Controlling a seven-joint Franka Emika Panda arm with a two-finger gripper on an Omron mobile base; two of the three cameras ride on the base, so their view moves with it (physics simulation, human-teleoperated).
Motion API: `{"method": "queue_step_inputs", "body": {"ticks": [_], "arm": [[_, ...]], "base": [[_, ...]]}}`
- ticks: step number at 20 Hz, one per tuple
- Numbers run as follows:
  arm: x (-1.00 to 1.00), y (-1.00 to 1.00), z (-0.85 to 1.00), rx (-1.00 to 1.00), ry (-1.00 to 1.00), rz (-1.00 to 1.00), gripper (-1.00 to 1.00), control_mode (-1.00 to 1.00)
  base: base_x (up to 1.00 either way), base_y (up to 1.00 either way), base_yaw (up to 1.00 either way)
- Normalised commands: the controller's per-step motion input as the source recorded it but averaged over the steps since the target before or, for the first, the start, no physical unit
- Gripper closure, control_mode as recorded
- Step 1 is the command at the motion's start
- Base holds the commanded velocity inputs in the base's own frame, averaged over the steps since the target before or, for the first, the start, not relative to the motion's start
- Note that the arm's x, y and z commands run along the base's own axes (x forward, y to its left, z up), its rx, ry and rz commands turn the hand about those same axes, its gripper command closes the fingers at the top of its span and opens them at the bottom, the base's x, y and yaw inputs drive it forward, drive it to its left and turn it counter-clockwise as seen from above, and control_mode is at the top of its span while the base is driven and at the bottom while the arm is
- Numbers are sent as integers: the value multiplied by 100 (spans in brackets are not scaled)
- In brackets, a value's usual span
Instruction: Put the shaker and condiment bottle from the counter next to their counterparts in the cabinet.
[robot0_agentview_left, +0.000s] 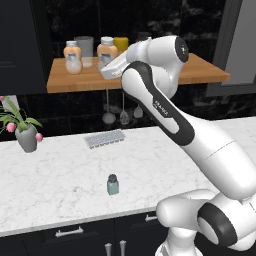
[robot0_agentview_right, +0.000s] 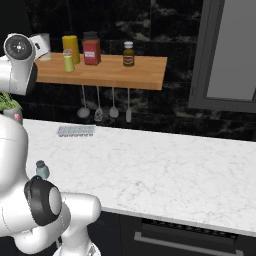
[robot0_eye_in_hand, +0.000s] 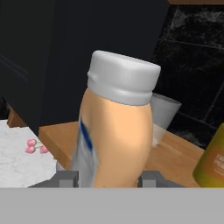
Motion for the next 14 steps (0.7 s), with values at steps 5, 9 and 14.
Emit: {"method": "queue_step_inputs", "body": {"ticks": [5,9,14], "arm": [[29,-8,-3,0,0,0,100,-100],[44,0,-8,0,0,0,100,-100],[40,0,-17,0,3,0,100,-100]], "base": [[0,0,0],[0,0,0],[0,0,0]]}}
